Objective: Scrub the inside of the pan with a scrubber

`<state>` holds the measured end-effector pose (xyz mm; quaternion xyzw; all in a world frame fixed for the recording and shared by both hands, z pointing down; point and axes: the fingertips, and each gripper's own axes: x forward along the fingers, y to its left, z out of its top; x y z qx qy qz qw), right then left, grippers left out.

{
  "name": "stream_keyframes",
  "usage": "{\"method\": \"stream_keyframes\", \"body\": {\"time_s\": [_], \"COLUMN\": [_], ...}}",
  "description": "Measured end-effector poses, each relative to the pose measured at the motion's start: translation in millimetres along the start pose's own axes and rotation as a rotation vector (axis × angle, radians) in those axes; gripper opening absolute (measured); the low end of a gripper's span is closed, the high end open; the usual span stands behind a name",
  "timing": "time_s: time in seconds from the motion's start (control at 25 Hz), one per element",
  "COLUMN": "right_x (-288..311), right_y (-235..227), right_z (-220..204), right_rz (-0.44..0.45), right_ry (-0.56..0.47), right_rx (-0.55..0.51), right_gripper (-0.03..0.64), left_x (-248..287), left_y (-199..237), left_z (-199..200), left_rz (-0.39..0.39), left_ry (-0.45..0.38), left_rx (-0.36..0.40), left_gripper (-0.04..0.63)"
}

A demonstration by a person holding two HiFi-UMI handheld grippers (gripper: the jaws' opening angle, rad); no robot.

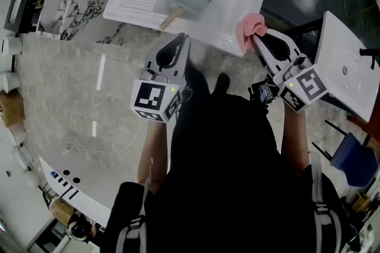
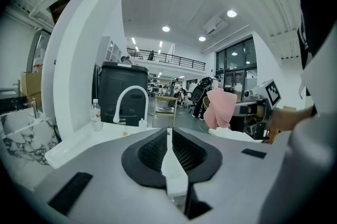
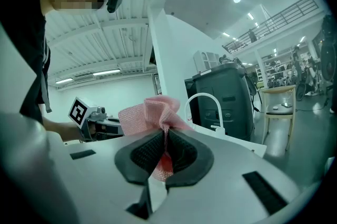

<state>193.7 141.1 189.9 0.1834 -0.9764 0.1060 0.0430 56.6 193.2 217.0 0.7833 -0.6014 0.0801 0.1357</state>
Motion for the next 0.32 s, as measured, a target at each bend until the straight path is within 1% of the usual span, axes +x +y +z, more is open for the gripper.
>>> {"method": "stream_keyframes", "body": {"time_s": [0.32], "right_x": [-2.5], "right_y": [-3.5], "right_z": [-5.8], "right_rz": [-0.015], "right_ry": [0.027], "right_rx": [-0.030], "right_gripper": [0.034], "left_x": [4.9], "left_y": [-4.1], "left_z": [-7.7], "left_rz": [-0.004], "left_ry": [-0.002], "left_rx": [0.009], "left_gripper": [0.055]}}
